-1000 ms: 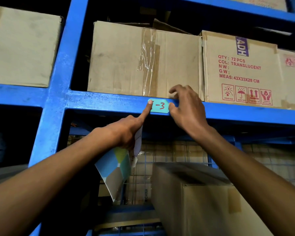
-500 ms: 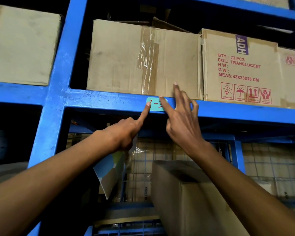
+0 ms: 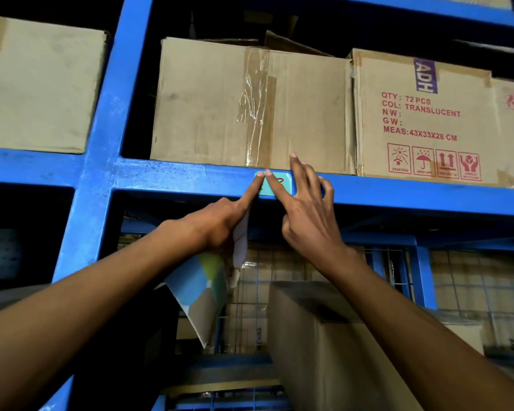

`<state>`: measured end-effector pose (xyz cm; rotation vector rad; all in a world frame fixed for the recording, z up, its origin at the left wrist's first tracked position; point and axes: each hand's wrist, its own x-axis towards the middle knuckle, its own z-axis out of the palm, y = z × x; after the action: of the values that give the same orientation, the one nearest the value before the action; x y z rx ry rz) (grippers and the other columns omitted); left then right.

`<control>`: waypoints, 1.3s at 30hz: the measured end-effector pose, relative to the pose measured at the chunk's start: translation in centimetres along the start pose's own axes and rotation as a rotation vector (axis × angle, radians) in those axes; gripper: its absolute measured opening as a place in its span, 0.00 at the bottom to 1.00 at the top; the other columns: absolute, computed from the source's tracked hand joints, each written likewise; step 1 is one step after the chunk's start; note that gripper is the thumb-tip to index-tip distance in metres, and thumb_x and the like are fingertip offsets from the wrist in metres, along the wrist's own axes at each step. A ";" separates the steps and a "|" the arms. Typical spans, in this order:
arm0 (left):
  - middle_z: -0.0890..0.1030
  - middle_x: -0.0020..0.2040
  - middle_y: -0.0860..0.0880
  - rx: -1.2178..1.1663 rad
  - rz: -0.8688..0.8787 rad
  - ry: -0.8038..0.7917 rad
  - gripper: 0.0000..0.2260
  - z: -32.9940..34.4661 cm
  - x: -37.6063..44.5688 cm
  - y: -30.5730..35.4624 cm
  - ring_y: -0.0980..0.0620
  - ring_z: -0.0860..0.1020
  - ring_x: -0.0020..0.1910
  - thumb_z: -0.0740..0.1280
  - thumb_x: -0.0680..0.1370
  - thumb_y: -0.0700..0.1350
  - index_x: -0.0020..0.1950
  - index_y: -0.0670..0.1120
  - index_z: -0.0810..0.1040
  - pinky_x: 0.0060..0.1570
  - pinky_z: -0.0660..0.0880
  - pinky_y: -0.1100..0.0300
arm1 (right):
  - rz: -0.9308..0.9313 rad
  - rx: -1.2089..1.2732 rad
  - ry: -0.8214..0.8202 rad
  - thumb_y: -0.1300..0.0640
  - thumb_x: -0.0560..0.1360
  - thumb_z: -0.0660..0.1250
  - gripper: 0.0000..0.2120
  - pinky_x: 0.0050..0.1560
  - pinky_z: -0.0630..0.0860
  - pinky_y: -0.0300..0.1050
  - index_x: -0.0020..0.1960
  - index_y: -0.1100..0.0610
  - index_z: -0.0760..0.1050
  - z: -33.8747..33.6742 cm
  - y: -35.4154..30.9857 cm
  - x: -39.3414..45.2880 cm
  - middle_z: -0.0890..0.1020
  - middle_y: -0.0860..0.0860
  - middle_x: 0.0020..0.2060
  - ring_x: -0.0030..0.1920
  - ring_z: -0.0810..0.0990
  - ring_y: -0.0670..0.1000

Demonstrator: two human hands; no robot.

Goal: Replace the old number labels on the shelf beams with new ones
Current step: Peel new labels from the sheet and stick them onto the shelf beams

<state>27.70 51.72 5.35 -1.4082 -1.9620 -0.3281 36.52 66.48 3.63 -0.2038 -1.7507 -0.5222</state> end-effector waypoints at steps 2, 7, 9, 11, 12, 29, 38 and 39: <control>0.72 0.35 0.44 -0.024 0.003 0.003 0.53 -0.1 0.7 -0.2 0.42 0.75 0.38 0.67 0.70 0.30 0.71 0.55 0.26 0.45 0.72 0.53 | -0.014 -0.004 0.001 0.67 0.68 0.59 0.40 0.70 0.49 0.58 0.75 0.45 0.50 0.3 0.7 0.1 0.48 0.59 0.77 0.76 0.48 0.59; 0.75 0.53 0.37 -0.138 -0.065 0.046 0.56 1.0 1.2 0.0 0.39 0.77 0.50 0.68 0.70 0.32 0.62 0.70 0.25 0.58 0.73 0.49 | 0.115 0.010 0.042 0.67 0.69 0.62 0.40 0.71 0.51 0.59 0.75 0.45 0.51 0.4 3.1 -1.5 0.49 0.60 0.76 0.76 0.48 0.60; 0.73 0.42 0.43 -0.118 -0.070 0.042 0.54 1.2 0.8 0.6 0.42 0.75 0.45 0.66 0.71 0.31 0.65 0.65 0.24 0.55 0.73 0.50 | 0.125 0.008 0.051 0.67 0.69 0.62 0.38 0.71 0.50 0.59 0.74 0.48 0.54 0.2 2.8 -1.5 0.49 0.60 0.76 0.76 0.48 0.61; 0.67 0.33 0.47 -0.057 -0.080 0.045 0.53 1.5 0.3 1.1 0.43 0.72 0.39 0.65 0.71 0.31 0.66 0.61 0.23 0.50 0.72 0.47 | 0.097 0.001 0.064 0.66 0.68 0.63 0.37 0.72 0.49 0.60 0.74 0.51 0.57 0.1 1.6 -1.4 0.48 0.60 0.76 0.76 0.48 0.61; 0.65 0.31 0.47 -0.033 -0.088 0.057 0.53 1.6 0.0 1.3 0.43 0.71 0.36 0.66 0.71 0.31 0.65 0.61 0.22 0.47 0.72 0.47 | 0.061 -0.013 0.076 0.66 0.66 0.65 0.37 0.71 0.49 0.61 0.73 0.52 0.58 0.2 1.0 -1.4 0.49 0.61 0.76 0.76 0.49 0.62; 0.72 0.62 0.30 -0.293 -0.103 0.092 0.53 4.5 -4.5 1.1 0.34 0.75 0.58 0.67 0.67 0.29 0.73 0.54 0.29 0.52 0.70 0.57 | 0.275 0.207 -0.072 0.61 0.69 0.60 0.33 0.72 0.47 0.55 0.73 0.48 0.58 -1.7 0.7 -4.1 0.50 0.58 0.77 0.76 0.47 0.57; 0.72 0.67 0.52 -1.064 -0.274 0.475 0.56 6.4 -10.6 0.9 0.55 0.75 0.59 0.78 0.63 0.34 0.75 0.61 0.44 0.50 0.75 0.70 | 0.342 0.609 -0.230 0.53 0.71 0.61 0.19 0.58 0.72 0.59 0.59 0.57 0.77 -5.4 -5.1 -11.5 0.80 0.54 0.52 0.54 0.74 0.53; 0.73 0.67 0.51 -1.078 -0.271 0.491 0.55 6.2 -11.1 1.2 0.55 0.76 0.59 0.78 0.64 0.34 0.76 0.60 0.45 0.51 0.75 0.69 | 0.354 0.626 -0.235 0.54 0.72 0.62 0.18 0.58 0.72 0.58 0.59 0.57 0.77 -5.6 -5.6 -11.9 0.79 0.54 0.52 0.54 0.74 0.53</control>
<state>28.30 47.60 -6.70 -1.4085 -1.5537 -1.8655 42.14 60.66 -8.20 -0.1265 -1.9639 0.3239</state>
